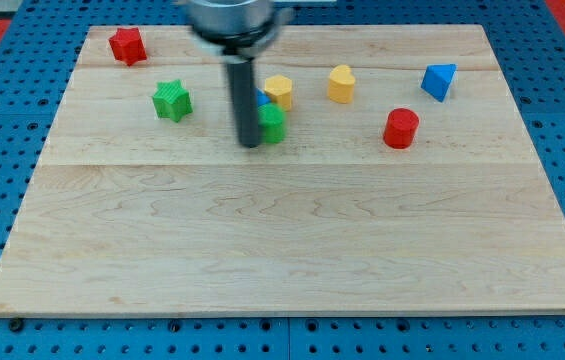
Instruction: Move the green circle horizontally to the right side of the red star
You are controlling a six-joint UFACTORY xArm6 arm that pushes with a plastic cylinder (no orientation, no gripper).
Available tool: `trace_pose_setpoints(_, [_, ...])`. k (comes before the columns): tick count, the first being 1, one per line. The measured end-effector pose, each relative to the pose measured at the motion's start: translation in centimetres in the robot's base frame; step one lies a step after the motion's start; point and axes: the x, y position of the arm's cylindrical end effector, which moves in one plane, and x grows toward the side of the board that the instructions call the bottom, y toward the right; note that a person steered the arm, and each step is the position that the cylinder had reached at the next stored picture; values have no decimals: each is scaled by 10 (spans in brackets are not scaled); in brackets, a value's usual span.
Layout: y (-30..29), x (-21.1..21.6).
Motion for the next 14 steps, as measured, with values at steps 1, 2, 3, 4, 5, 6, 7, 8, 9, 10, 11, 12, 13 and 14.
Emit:
trace_pose_setpoints(1, [29,-17])
trace_pose_setpoints(2, [26,-5])
trace_pose_setpoints(3, [68,5])
trace_pose_setpoints(4, [58,-30])
trace_pose_setpoints(5, [11,-83])
trace_pose_setpoints(6, [-28,-132])
trace_pose_setpoints(7, [-22,-110])
trace_pose_setpoints(8, [2,-100])
trace_pose_setpoints(9, [15,-110])
trace_pose_setpoints(10, [13,-119])
trace_pose_setpoints(11, [13,-127])
trace_pose_setpoints(12, [12,-145])
trace_pose_setpoints(13, [2,-135])
trace_pose_setpoints(14, [12,-130])
